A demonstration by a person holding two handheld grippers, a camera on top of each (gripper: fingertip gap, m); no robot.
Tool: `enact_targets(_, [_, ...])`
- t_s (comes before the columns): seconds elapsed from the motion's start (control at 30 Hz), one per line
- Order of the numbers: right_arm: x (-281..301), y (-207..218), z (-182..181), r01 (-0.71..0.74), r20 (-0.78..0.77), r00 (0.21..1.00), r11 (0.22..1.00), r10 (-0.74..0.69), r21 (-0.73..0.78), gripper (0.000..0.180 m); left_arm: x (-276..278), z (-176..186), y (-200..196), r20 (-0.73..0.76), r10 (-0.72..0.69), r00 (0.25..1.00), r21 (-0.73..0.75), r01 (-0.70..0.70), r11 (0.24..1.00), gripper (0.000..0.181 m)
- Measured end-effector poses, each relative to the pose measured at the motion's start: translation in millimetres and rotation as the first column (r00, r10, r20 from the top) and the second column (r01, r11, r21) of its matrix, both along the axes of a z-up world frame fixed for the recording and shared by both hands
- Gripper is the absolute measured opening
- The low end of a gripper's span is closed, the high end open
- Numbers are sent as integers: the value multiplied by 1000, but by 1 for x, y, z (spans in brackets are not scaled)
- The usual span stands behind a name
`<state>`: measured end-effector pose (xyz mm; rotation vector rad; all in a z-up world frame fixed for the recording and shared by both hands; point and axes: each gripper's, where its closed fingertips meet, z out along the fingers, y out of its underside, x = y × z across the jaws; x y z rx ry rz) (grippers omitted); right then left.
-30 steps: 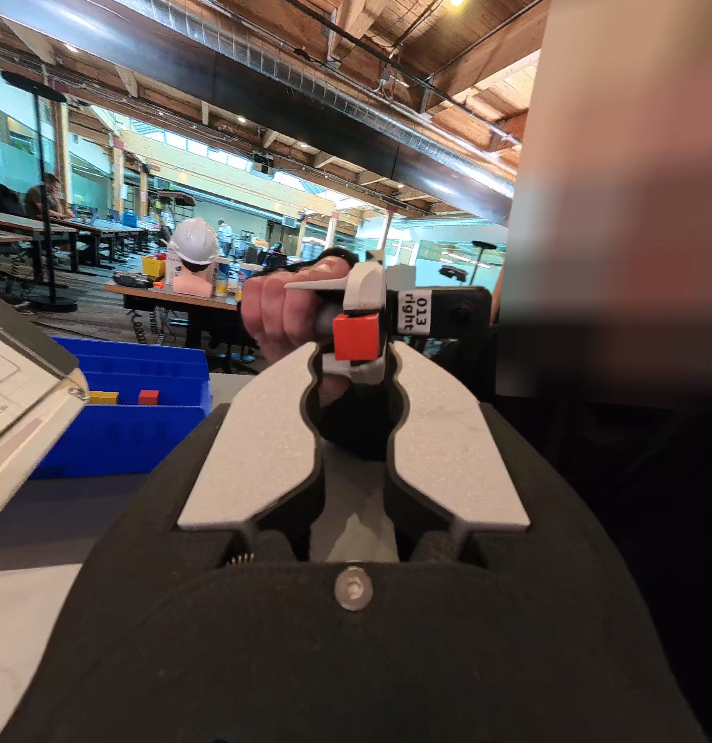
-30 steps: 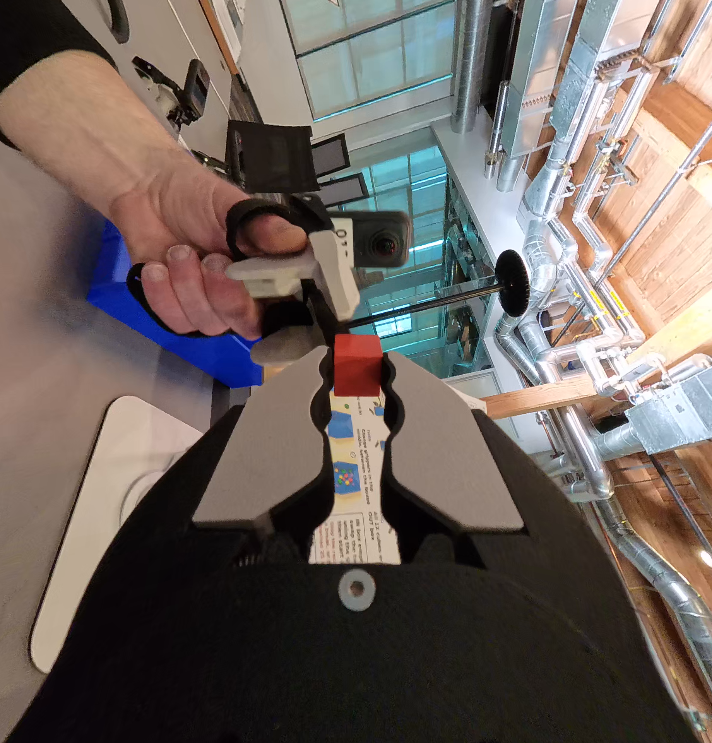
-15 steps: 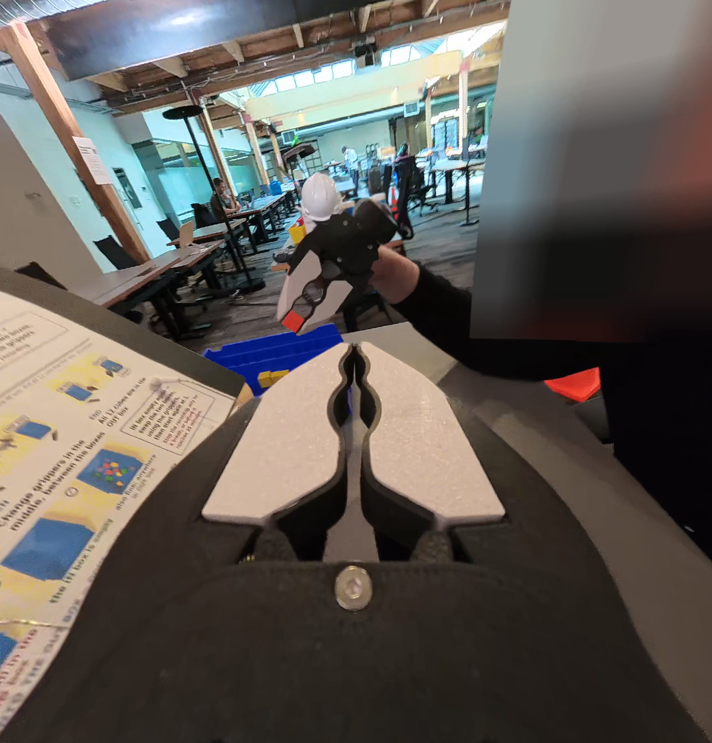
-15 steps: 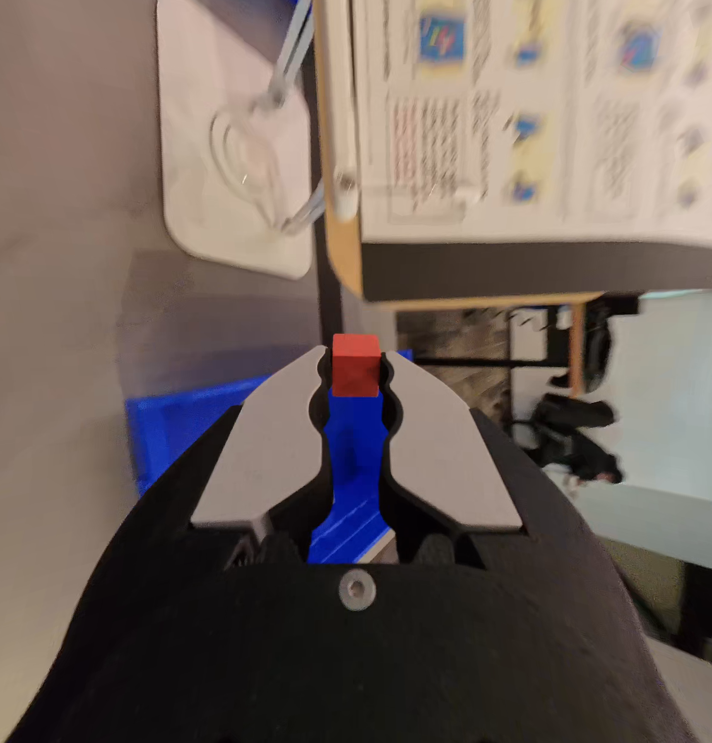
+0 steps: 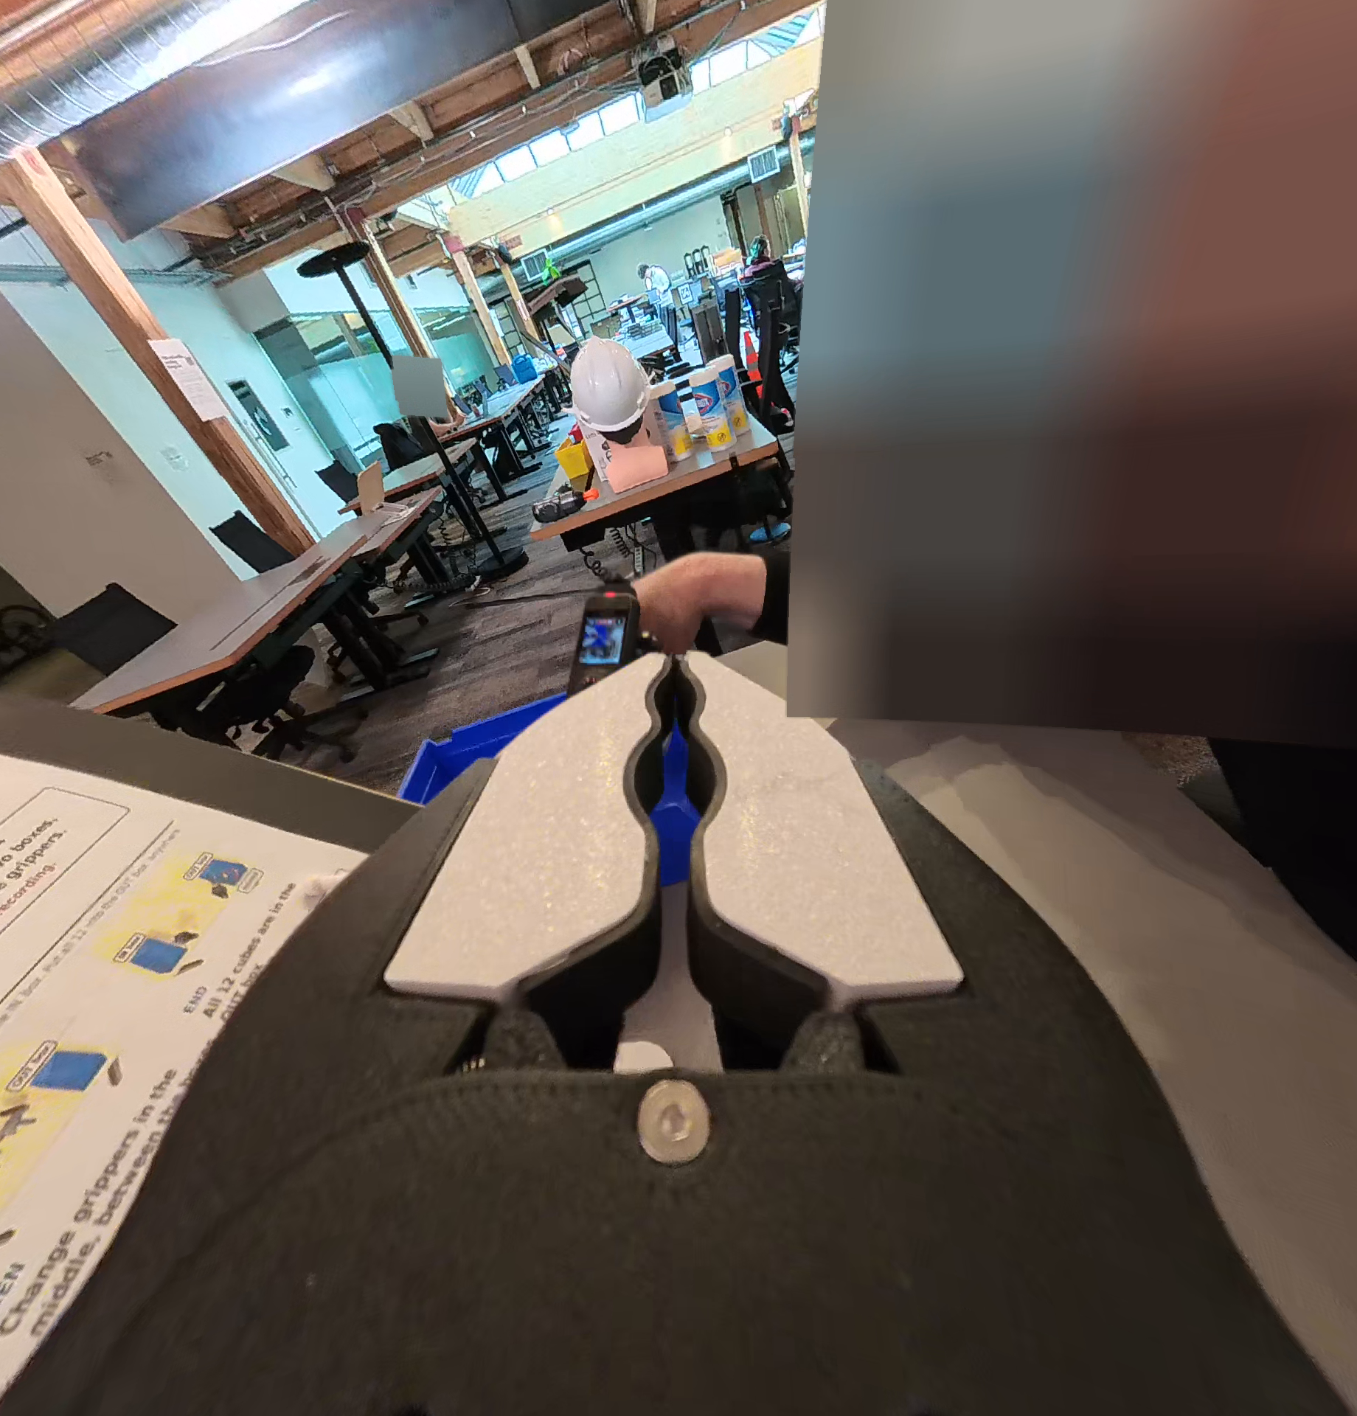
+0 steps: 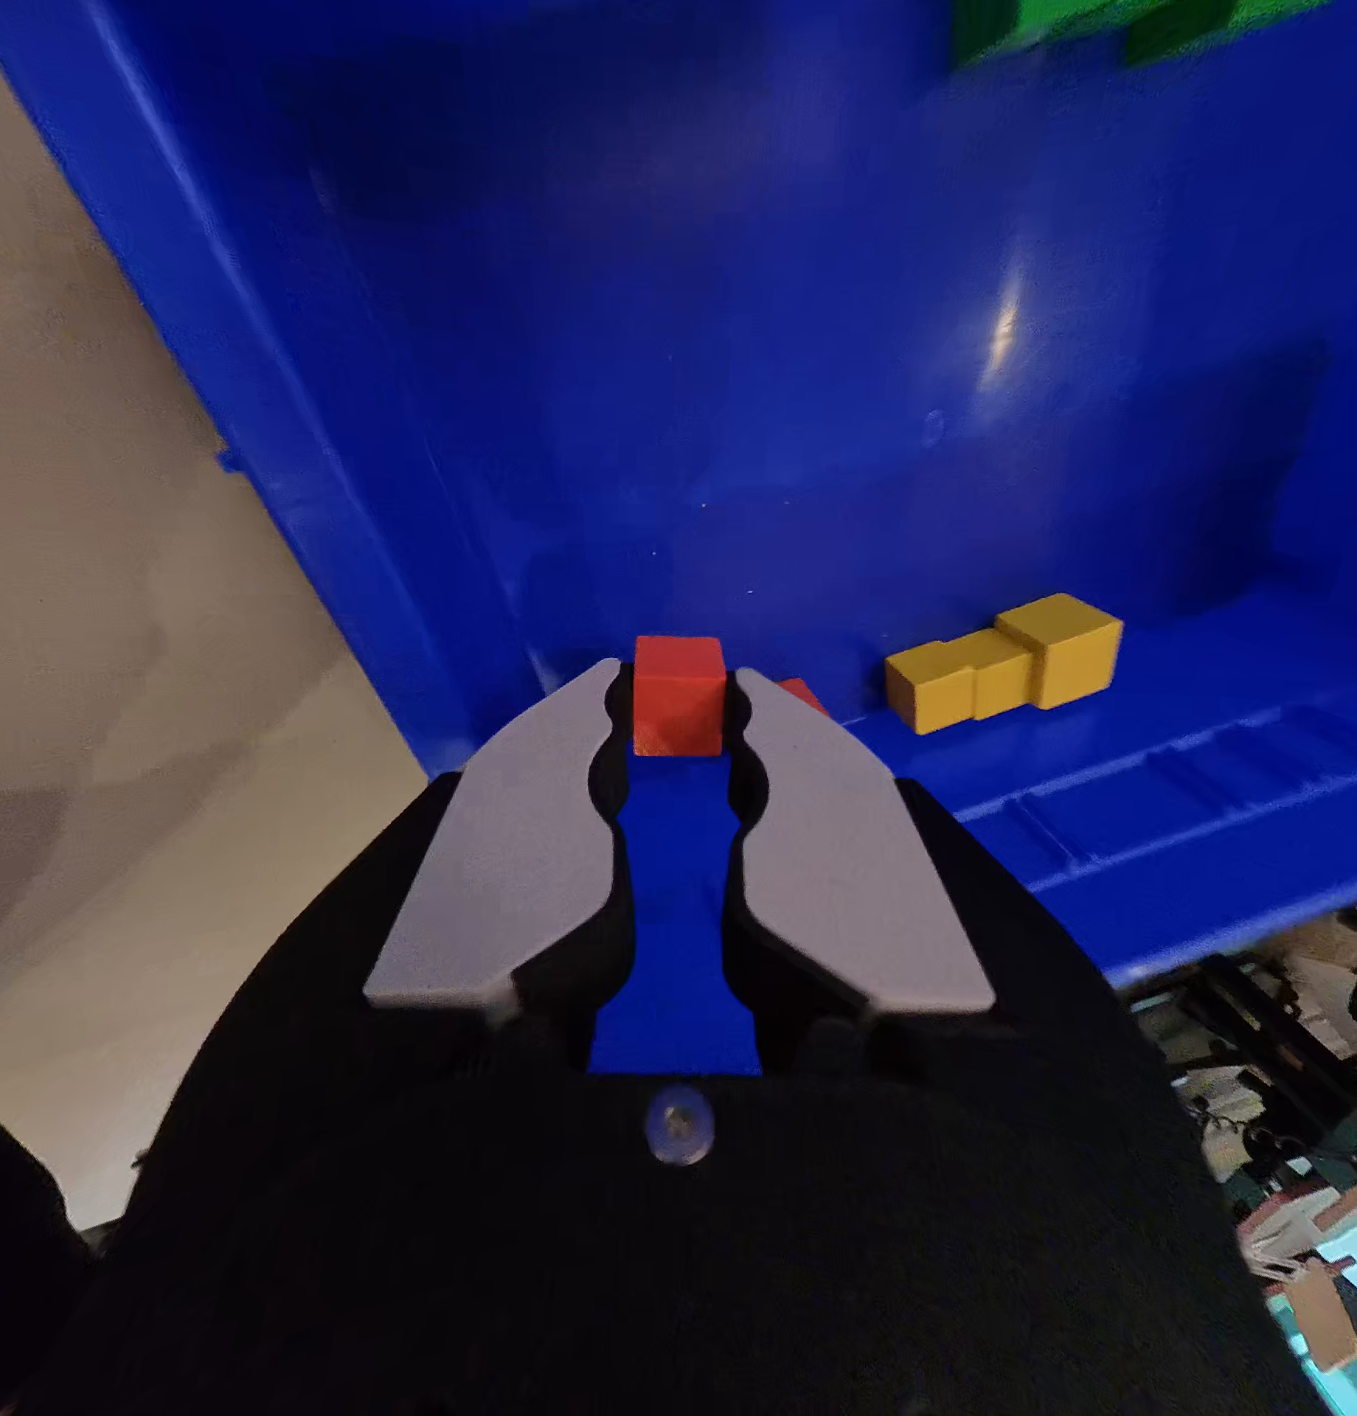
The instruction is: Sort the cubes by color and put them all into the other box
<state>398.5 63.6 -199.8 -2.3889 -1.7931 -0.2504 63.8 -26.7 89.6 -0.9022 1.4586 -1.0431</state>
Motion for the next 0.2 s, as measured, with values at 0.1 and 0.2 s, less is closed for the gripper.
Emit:
enact_targets(0.1, [9,-1,-13,5,32,999,999,-4,-46,22,6,3,1,7,-4,1000,8,4,1000,0])
enact_targets(0.2, [15,0,-18,12,69,998,998,-7,-63,22,13,5,0,7,-15,1000,15,15,1000,0])
